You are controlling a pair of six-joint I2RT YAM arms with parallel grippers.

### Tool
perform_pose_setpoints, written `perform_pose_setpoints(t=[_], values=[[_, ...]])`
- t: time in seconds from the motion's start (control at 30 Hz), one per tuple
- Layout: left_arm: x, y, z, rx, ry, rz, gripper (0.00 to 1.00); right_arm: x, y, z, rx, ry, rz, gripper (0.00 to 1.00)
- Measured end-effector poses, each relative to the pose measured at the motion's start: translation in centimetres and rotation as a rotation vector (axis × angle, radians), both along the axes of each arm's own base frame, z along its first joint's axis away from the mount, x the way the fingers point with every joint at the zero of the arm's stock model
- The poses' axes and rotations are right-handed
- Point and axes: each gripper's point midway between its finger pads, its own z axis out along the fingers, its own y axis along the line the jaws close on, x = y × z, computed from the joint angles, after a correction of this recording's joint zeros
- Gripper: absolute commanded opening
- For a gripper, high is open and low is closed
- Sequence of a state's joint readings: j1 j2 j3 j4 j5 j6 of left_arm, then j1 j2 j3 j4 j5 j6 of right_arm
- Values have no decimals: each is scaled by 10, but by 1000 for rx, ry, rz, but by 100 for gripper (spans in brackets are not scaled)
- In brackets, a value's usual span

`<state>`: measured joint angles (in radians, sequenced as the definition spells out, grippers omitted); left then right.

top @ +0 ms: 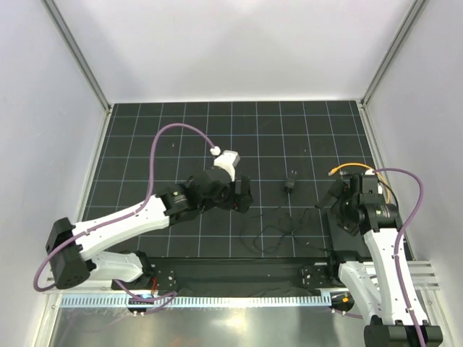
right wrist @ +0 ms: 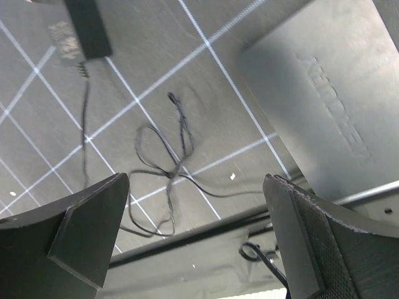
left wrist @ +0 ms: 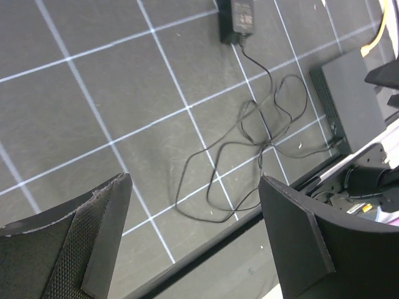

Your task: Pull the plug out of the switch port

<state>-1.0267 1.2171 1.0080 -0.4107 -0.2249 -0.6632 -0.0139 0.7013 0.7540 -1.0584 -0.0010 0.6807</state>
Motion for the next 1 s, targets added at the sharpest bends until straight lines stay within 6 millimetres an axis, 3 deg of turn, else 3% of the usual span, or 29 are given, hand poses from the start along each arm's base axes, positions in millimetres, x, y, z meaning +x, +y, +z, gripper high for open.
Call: perform_pose_setpoints(t=[0.2, 0.3, 0.57, 0.8, 1.0], values=[[-8, -38, -16, 56, 24, -96, 83, 0, -1, 2, 2, 51, -13, 100], [-11, -57, -18, 60, 34, -151, 73, 5, -2, 15, -1, 30, -20, 99], [-8, -110, -15, 25, 53, -249, 62, 11, -29, 42, -129, 32, -110, 88], [-21, -157, -36, 33, 107, -344, 60, 5, -44, 34, -185, 113, -181, 82], [-52, -195, -57, 34, 157, -461, 60, 4, -63, 18, -181, 233, -280, 80]])
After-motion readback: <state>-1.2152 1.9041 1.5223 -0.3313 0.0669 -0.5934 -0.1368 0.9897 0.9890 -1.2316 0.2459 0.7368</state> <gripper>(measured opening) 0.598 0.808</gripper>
